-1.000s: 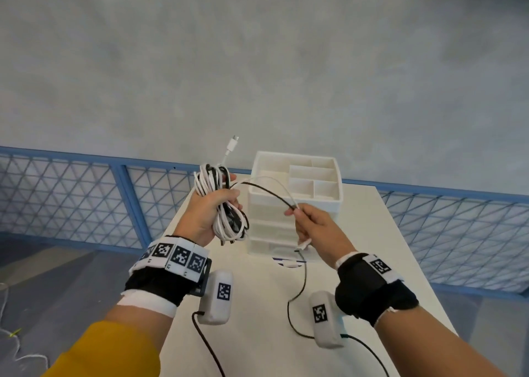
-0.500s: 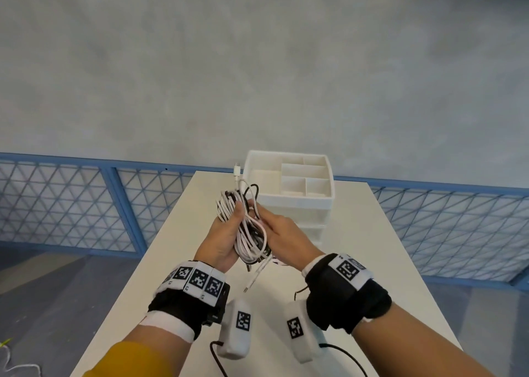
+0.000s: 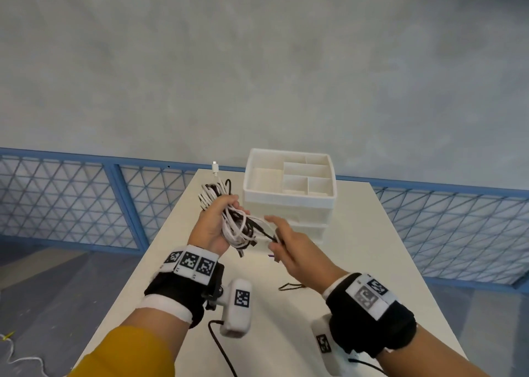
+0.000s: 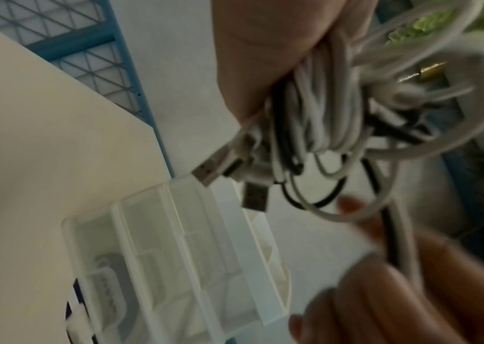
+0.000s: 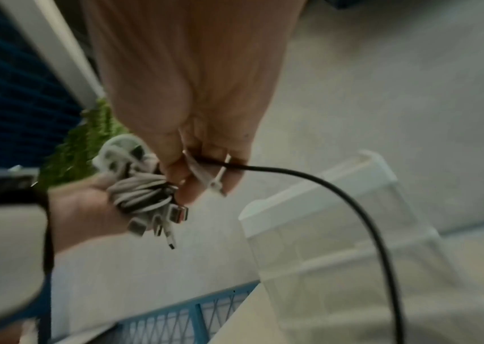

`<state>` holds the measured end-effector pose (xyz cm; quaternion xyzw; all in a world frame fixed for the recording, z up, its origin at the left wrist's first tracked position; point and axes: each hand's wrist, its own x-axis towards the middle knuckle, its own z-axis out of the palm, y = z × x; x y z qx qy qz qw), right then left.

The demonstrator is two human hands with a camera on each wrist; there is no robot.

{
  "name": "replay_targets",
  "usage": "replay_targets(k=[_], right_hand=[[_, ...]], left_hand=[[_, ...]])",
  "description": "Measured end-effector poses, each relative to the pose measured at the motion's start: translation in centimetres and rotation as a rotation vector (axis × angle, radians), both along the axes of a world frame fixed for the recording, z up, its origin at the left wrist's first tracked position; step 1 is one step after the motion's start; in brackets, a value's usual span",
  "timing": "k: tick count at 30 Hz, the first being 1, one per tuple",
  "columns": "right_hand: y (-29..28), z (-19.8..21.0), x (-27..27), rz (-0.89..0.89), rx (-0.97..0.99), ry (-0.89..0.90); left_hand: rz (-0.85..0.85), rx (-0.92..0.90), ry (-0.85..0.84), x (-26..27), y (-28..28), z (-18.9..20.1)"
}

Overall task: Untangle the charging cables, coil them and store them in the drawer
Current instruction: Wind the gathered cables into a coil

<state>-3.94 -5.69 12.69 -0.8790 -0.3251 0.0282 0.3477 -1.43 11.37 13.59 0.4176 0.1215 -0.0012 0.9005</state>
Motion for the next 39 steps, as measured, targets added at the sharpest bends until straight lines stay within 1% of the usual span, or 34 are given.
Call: replay_targets(k=[3,5,6,8,9,11,12,14,15,17,19,22,23,25,28,31,32,35,37,39], right_hand=[[-1.9,0.3,1.0,0.060,0.121,0.280],[-2.9,1.6,1.5,0.086,0.153,0.394],[-3.3,2.3,1.7,0.108,0.160,0.431],[-4.0,3.6,2.1,0.146,0.090,0.455],[-4.1,4.2,2.4,0.145,0.003,0.434],[-3.7,5.1,2.9,0.116,-0.180,0.345],[-3.3,5.5,3.1,0.094,-0.245,0.292],[-2.0,5.9,2.8,0.049,-0.325,0.186],[-1.3,6.0,2.5,0.033,-0.336,0.147],[-0.3,5.8,2.0,-0.004,-0.305,0.128],[0.1,5.4,1.9,-0.047,-0.251,0.133],[0.0,5.4,1.9,-0.067,-0.193,0.137],[-0.3,5.7,2.0,-0.066,-0.149,0.164],[-1.4,6.1,2.4,-0.043,-0.010,0.288],[-3.6,5.4,2.6,0.005,0.201,0.483],[-4.2,3.4,2.4,-0.085,0.379,0.595],[-3.9,2.8,2.3,-0.118,0.379,0.593],[-2.6,2.7,2.0,-0.144,0.244,0.450],[-1.7,3.4,1.9,-0.148,0.249,0.380],[-0.8,3.9,1.9,-0.122,0.291,0.362]], left_hand=[[-0.086,-0.057,-0.076,0.0,0.8,0.3],[-0.198,-0.056,-0.125,-0.2,1.2,0.8],[-0.282,-0.045,-0.141,-0.3,1.5,1.1],[-0.480,0.033,-0.133,-0.6,1.9,1.3],[-0.566,0.105,-0.119,-0.6,2.0,1.2],[-0.690,0.298,-0.086,-1.1,1.3,1.1],[-0.714,0.392,-0.070,-1.5,0.7,1.0],[-0.669,0.507,-0.081,-2.2,-0.8,1.1],[-0.631,0.517,-0.104,-2.5,-1.5,1.1],[-0.590,0.475,-0.139,-2.8,-2.3,0.7],[-0.583,0.441,-0.140,-3.0,-2.8,0.4],[-0.574,0.463,-0.123,-3.1,-2.8,0.4],[-0.564,0.484,-0.126,-3.1,-2.7,0.6],[-0.519,0.514,-0.144,-2.8,-2.4,1.0],[-0.392,0.486,-0.155,-2.2,-0.9,1.2],[-0.312,0.408,-0.151,-1.6,0.2,0.9],[-0.300,0.411,-0.149,-1.6,0.1,0.7],[-0.289,0.448,-0.132,-1.9,-0.5,0.2],[-0.300,0.481,-0.122,-2.1,-0.9,-0.3],[-0.320,0.492,-0.118,-2.3,-1.2,-0.8]])
